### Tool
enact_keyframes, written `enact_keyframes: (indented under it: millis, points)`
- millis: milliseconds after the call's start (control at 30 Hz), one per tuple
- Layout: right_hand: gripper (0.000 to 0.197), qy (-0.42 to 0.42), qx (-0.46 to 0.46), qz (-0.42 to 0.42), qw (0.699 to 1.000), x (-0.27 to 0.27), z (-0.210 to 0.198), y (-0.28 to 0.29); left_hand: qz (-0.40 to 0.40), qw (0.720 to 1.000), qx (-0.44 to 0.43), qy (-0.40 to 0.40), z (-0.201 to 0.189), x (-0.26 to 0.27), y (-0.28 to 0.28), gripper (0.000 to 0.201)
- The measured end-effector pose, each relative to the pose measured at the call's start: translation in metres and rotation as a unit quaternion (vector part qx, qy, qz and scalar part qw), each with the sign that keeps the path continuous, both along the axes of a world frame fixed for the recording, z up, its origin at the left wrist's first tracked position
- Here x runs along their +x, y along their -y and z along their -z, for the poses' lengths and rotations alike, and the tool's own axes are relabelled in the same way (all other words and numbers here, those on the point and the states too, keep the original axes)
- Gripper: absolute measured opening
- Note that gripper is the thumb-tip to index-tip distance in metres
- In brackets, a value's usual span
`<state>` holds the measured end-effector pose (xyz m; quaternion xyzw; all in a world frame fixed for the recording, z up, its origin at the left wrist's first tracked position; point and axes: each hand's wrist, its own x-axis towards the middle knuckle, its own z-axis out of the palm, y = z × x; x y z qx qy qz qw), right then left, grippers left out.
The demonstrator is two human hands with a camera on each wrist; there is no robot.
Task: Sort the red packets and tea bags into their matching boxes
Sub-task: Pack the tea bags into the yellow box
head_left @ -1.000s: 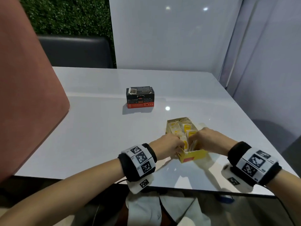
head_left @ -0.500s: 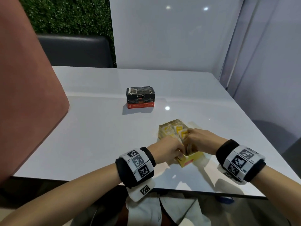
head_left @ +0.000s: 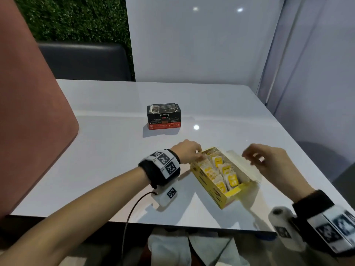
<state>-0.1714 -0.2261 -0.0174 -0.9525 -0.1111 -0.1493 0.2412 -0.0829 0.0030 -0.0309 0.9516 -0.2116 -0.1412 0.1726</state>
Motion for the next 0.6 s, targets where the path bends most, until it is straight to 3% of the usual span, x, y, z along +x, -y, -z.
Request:
enact_keyframes:
  millis: [67,100,200,267,333,433,600]
  points:
    - [0.006,-0.120,0.065,0.055,0.989,-0.022,0.003,-0.001,-0.016,0.999,-0.046,-0.021,0.004,0.000,-0.002,0.030]
    - [0.012,-0.167,0.098,0.072,0.978,-0.030,0.005,-0.004,-0.033,0.996,-0.074,-0.042,0.006,0.000,-0.006,0.028]
    - [0.058,-0.248,0.122,0.101,0.956,-0.037,0.010,-0.018,-0.084,0.983,-0.137,-0.091,0.007,-0.007,-0.027,0.033]
    - [0.074,-0.305,0.160,0.079,0.936,-0.025,0.013,-0.030,-0.105,0.978,-0.153,-0.098,0.008,-0.017,-0.043,0.046]
    - [0.076,-0.341,0.212,0.042,0.915,-0.004,0.016,-0.040,-0.105,0.981,-0.147,-0.070,0.009,-0.028,-0.059,0.056]
    - [0.076,-0.357,0.233,-0.010,0.904,0.030,0.015,-0.057,-0.091,0.984,-0.152,-0.018,0.012,-0.046,-0.088,0.049]
    - [0.079,-0.431,0.264,-0.054,0.862,0.072,0.014,-0.084,-0.123,0.976,-0.173,-0.038,0.012,-0.062,-0.127,0.040]
